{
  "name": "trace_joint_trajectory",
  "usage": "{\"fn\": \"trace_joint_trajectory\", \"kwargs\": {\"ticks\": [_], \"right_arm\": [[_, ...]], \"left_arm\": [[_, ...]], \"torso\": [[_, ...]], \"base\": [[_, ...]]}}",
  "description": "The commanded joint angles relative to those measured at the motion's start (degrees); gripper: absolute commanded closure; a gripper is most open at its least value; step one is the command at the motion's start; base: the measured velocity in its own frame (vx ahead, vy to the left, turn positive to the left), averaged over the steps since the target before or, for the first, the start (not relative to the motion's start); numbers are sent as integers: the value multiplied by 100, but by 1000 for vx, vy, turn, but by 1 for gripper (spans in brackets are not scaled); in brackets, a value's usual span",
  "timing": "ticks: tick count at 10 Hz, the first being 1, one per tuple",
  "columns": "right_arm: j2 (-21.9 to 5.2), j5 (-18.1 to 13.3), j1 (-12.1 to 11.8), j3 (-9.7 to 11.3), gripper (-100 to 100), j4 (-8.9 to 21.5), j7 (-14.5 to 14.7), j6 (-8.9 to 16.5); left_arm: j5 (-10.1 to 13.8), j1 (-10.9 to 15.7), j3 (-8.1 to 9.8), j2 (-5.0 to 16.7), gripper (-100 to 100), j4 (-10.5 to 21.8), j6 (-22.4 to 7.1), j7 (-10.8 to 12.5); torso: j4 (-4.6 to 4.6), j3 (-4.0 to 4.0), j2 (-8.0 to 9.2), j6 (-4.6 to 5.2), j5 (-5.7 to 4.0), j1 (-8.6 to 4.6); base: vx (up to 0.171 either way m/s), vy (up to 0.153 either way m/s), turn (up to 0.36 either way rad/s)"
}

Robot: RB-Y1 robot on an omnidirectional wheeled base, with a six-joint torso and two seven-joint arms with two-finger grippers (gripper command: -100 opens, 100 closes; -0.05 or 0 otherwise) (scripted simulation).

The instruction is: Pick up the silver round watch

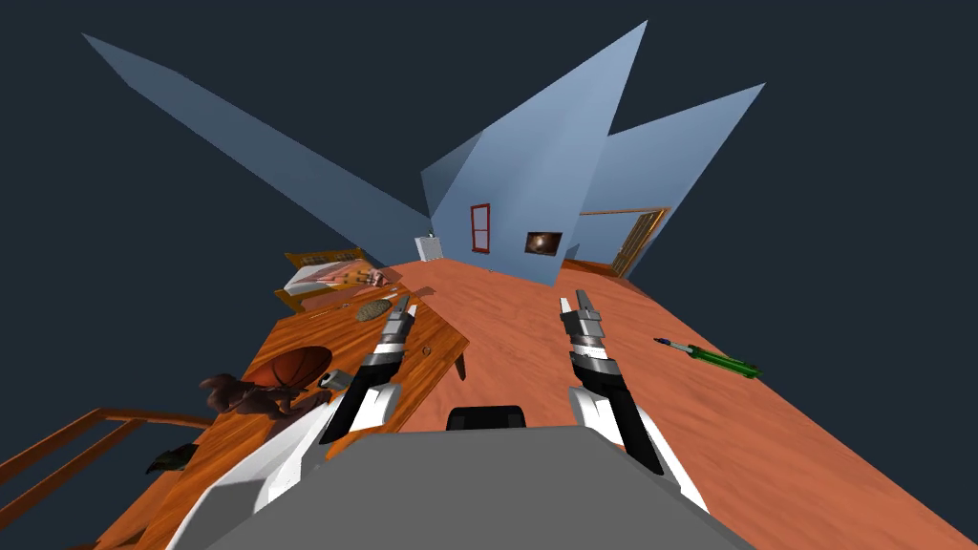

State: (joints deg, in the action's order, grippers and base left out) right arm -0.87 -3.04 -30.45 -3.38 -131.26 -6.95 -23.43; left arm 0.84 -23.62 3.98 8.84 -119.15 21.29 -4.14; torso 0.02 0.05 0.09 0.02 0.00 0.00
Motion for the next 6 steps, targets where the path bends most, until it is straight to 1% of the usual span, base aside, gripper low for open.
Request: {"fn": "trace_joint_trajectory", "kwargs": {"ticks": [1, 2, 3, 4, 5, 6], "right_arm": [[0, 0, 0, 0, 0, 0, 0, 0], [0, 0, -1, -1, 0, 0, 0, 0], [0, 0, 0, 0, 0, 0, 0, 0], [0, 0, 0, 0, 0, 0, 0, 0], [0, 0, -1, -1, 0, 0, 0, 0], [0, 0, 0, 0, 0, 0, 0, 0]], "left_arm": [[36, 4, -72, 0, -100, 209, -49, -68], [163, 71, -85, 109, -100, 430, -231, -107], [296, 142, -100, 218, -100, 584, -421, -150], [296, 142, -100, 218, -100, 715, -421, -150], [435, 215, -118, 327, -100, 891, -619, -196], [435, 215, -118, 327, -100, 991, -619, -196]], "torso": [[0, 0, 0, 0, 0, 0], [0, 0, 0, -4, 1, 2], [0, -1, -1, -2, 1, 2], [0, 0, 0, -1, 0, 0], [0, 0, -1, -4, 0, 2], [0, -1, -2, -1, 1, 3]], "base": [[-22, -2, -81], [-21, -5, -110], [-28, -12, -217], [-22, -5, -90], [-19, -5, -149], [-15, 0, -70]]}}
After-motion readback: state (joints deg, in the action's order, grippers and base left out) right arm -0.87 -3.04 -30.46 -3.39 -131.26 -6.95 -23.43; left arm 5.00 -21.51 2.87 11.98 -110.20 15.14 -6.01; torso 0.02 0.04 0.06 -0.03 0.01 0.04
